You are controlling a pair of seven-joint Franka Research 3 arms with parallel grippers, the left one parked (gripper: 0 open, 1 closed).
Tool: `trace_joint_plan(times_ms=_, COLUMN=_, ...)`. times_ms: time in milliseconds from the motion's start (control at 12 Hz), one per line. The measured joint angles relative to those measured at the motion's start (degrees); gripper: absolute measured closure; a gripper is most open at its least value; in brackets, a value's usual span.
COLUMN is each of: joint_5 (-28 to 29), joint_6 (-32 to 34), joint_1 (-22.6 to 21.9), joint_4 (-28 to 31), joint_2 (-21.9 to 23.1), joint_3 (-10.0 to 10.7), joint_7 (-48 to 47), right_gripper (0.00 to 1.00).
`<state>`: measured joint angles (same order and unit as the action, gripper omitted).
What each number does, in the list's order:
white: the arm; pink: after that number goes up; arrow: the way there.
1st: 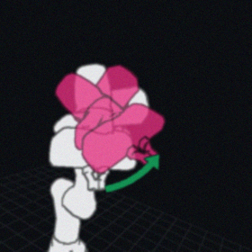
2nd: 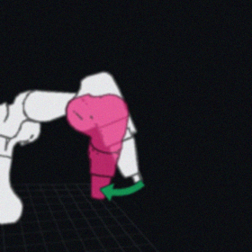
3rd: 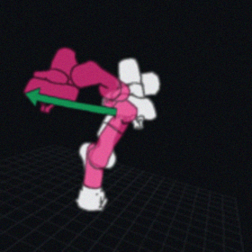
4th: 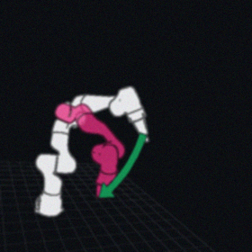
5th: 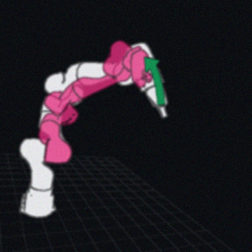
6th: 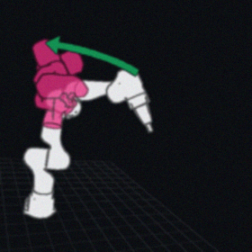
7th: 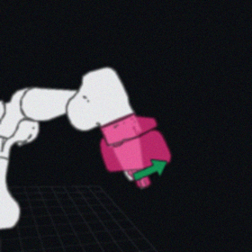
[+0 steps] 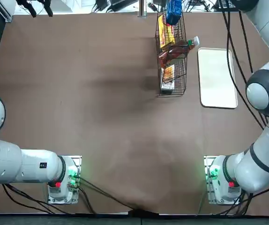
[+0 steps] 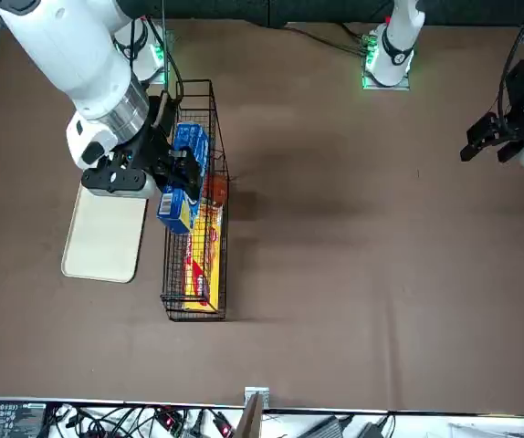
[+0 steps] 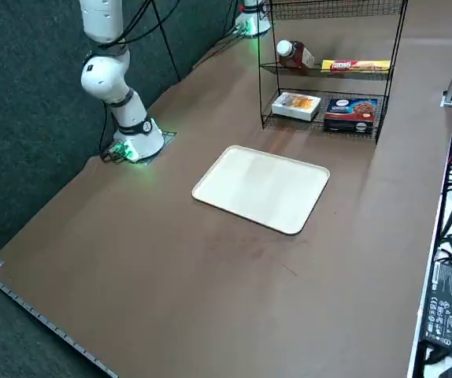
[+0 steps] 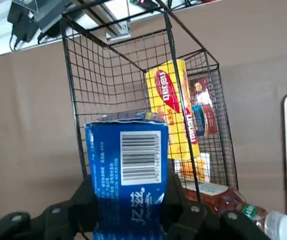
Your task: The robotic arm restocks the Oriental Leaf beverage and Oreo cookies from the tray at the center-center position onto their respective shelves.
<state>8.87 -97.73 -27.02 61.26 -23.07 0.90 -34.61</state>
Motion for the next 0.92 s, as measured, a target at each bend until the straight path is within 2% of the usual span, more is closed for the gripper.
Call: trace_joint_plan(times_ms=917, joint_5=0.00, joint_6=2.81, joint_1=0.77, joint_4=0.00, joint_2=-0.18, joint_3=-0.03, joint_7=-0.04, right_gripper=0.39)
